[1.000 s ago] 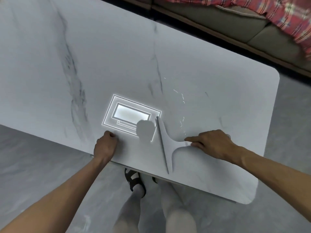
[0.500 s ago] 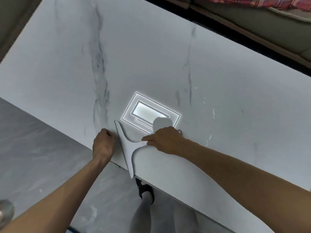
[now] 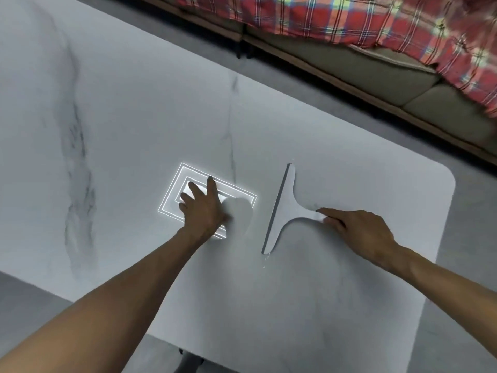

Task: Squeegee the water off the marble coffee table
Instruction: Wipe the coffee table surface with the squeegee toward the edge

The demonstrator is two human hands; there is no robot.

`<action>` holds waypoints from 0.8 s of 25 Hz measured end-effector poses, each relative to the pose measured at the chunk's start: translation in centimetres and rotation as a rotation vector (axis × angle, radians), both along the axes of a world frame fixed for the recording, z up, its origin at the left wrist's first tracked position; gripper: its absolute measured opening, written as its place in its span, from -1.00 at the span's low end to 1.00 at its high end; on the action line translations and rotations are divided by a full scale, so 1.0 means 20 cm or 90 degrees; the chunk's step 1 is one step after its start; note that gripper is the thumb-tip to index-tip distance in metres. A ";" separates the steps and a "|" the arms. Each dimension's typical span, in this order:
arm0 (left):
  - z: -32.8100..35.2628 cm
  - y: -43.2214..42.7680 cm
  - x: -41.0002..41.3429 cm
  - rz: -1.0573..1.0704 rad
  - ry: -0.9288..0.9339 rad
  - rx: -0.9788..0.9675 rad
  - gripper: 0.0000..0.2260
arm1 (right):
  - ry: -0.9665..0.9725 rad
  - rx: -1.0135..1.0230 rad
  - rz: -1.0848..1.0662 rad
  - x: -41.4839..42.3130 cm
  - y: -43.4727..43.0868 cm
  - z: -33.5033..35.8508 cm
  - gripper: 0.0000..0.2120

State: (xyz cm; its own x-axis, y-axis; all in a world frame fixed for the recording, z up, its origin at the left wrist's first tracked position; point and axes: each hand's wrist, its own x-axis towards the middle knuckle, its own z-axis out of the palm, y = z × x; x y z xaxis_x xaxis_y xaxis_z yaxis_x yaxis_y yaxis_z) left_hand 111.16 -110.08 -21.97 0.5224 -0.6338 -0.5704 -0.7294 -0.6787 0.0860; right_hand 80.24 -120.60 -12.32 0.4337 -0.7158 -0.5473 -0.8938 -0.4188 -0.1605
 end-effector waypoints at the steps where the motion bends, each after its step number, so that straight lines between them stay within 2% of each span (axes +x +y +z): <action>1: -0.04 -0.03 -0.03 -0.027 -0.046 0.020 -0.03 | -0.010 -0.008 -0.008 -0.01 -0.03 0.02 -0.68; 3: -0.08 -0.04 -0.06 -0.039 -0.092 0.027 0.19 | -0.070 -0.018 -0.047 0.06 -0.14 0.06 -0.69; 4: -0.10 -0.04 -0.06 -0.046 -0.102 0.027 0.24 | -0.103 -0.026 -0.076 0.14 -0.23 0.05 -0.68; 8: -0.16 -0.05 -0.03 -0.100 -0.098 0.073 0.28 | -0.178 -0.024 -0.170 0.60 -0.66 -0.06 -0.67; 11: -0.14 -0.07 -0.02 -0.097 -0.082 0.066 0.27 | -0.176 -0.017 -0.167 0.81 -0.80 -0.14 -0.62; 14: -0.11 -0.07 -0.02 -0.102 -0.071 0.073 0.26 | -0.120 -0.038 -0.115 0.73 -0.69 -0.19 -0.58; 20: -0.07 -0.07 -0.02 -0.121 -0.063 0.073 0.23 | -0.014 0.010 -0.120 0.11 -0.27 0.00 -0.56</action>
State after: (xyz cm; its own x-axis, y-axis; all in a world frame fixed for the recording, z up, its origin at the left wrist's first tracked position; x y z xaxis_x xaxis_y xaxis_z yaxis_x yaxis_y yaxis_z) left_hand 110.85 -111.57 -23.44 0.4570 -0.6604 -0.5958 -0.8459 -0.5297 -0.0616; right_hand 82.49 -125.95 -12.23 0.3040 -0.7774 -0.5507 -0.9526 -0.2410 -0.1858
